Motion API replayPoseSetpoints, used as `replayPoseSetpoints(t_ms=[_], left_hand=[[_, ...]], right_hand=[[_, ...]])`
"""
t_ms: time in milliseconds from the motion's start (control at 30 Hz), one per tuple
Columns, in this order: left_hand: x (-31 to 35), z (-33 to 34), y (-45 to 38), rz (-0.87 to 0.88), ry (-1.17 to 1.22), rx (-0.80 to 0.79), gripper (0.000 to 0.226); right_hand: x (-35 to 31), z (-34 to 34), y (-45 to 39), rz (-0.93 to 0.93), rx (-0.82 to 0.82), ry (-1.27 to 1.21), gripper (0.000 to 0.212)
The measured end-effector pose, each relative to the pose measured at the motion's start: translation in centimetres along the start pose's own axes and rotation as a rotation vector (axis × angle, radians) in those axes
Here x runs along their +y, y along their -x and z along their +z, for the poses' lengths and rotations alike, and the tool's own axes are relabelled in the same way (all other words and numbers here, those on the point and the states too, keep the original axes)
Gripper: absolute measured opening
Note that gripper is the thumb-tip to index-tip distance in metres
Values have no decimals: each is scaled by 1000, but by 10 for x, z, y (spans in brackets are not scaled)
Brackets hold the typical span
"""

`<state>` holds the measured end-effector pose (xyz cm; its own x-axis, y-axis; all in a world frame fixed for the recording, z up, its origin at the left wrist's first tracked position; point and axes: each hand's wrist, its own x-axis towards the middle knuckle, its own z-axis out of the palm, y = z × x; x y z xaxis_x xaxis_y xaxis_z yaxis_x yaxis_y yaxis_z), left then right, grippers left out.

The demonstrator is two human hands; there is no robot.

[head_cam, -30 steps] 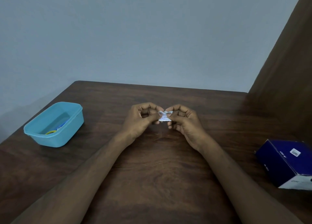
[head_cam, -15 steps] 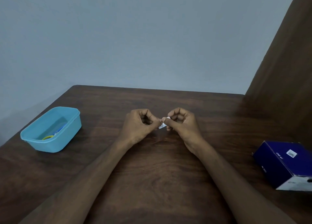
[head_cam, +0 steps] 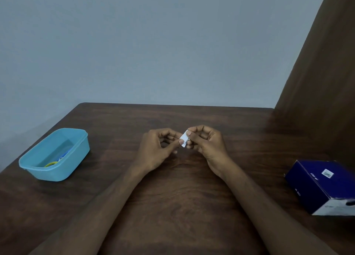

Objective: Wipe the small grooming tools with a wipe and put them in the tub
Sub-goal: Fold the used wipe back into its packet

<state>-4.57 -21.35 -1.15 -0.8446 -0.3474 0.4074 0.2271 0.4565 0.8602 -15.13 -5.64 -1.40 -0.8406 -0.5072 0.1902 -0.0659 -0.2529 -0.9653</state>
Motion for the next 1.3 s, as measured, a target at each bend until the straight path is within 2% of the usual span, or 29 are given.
replayPoseSetpoints(t_ms=[133,367,533,633,767,833,1000,1067,1133,1200,1300], left_hand=[[1,1,2,43,-17,41,11],[1,1,1,38,-14,146,14],[-2,-4,-1,86,-112,145,22],[-2,-3,0,26,-38,89,18],[-3,-3,-2,-3,11,121,12],[-3,-3,-2,-1,27,130,13],[2,-3,2,43,-31,163,15],[4,-3,4,73,-90,133,13],[2,-3,8,171,-323,76,15],[-5,1,9,221,-583,-60,32],[-9,11,14,67,-732,-261,52]], right_hand=[[3,-2,-2,31,-13,18,7],[5,-1,0,-4,-119,111,31],[5,-4,1,-61,-185,175,15],[8,-4,0,-65,-173,196,15],[7,-2,1,-62,-129,144,10],[8,-2,1,-59,-118,104,17],[6,-4,3,-94,-165,167,14],[4,-6,3,-105,-163,225,12],[6,-6,6,-151,-125,350,9],[7,-7,9,-196,-54,464,3],[8,-11,12,-172,-12,498,5]])
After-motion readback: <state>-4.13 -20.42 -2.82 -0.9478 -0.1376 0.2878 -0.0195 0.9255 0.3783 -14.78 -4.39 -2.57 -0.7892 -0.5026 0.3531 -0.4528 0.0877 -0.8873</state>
